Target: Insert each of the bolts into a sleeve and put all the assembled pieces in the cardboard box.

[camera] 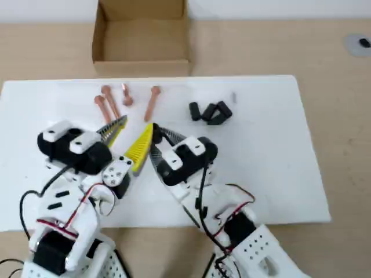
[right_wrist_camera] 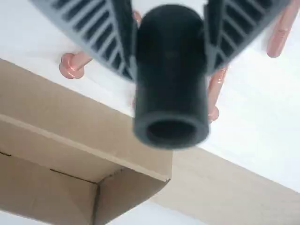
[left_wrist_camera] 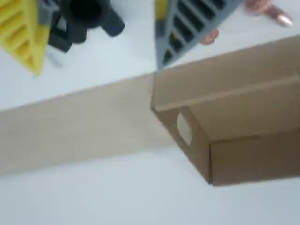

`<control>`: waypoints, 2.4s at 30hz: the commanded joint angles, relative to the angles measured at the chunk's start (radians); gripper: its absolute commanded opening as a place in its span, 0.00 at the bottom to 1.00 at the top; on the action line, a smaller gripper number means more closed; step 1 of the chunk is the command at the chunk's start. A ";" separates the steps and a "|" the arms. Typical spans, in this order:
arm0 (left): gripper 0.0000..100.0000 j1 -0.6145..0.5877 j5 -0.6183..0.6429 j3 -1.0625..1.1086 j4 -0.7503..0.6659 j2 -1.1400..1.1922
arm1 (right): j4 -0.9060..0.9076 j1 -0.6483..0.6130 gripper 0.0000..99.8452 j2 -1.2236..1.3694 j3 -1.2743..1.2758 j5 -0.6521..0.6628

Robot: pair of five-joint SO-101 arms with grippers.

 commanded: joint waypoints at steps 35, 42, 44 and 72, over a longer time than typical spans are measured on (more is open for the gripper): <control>0.09 -0.419 0.255 -0.987 0.592 1.534 | -0.021 -0.002 0.01 -0.021 -0.061 0.003; 0.09 -0.462 0.288 -1.366 0.651 1.902 | -0.021 -0.002 0.01 -0.021 -0.058 0.003; 0.09 -0.465 0.308 -1.455 0.669 1.982 | -0.021 -0.002 0.01 -0.021 -0.054 0.003; 0.09 -0.470 0.252 -1.838 0.755 2.493 | -0.021 -0.002 0.01 -0.021 -0.053 0.005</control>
